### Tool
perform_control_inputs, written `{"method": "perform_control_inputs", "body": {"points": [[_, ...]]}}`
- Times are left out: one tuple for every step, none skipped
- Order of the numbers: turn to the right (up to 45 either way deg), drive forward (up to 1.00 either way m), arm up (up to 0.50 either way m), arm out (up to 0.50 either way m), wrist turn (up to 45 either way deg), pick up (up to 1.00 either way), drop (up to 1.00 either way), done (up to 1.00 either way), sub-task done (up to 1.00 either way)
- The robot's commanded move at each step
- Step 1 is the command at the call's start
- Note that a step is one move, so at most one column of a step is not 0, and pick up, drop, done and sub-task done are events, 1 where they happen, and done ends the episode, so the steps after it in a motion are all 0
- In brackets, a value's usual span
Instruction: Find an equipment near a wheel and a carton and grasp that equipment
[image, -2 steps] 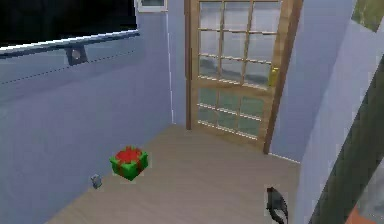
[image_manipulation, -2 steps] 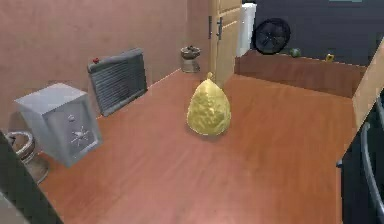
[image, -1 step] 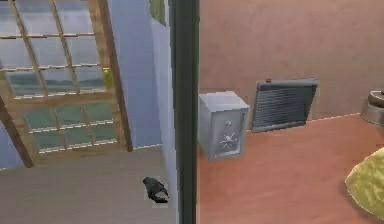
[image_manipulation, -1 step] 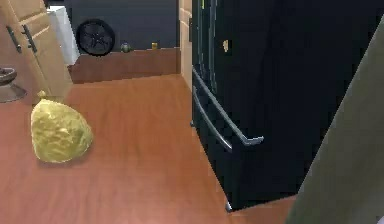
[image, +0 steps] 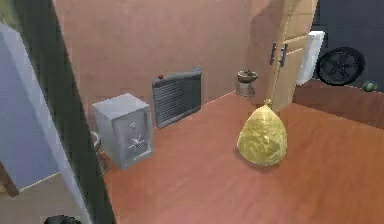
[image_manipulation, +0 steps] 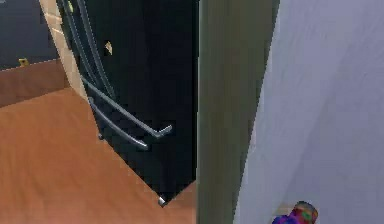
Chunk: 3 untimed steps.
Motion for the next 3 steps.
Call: {"method": "perform_control_inputs", "body": {"points": [[0.0, 0.40, 0.00, 0.00, 0.0, 0.00, 0.00, 0.00, 0.00], [45.0, 0.00, 0.00, 0.00, 0.0, 0.00, 0.00, 0.00, 0.00], [3.0, 0.00, 0.00, 0.00, 0.0, 0.00, 0.00, 0.00, 0.00]]}}
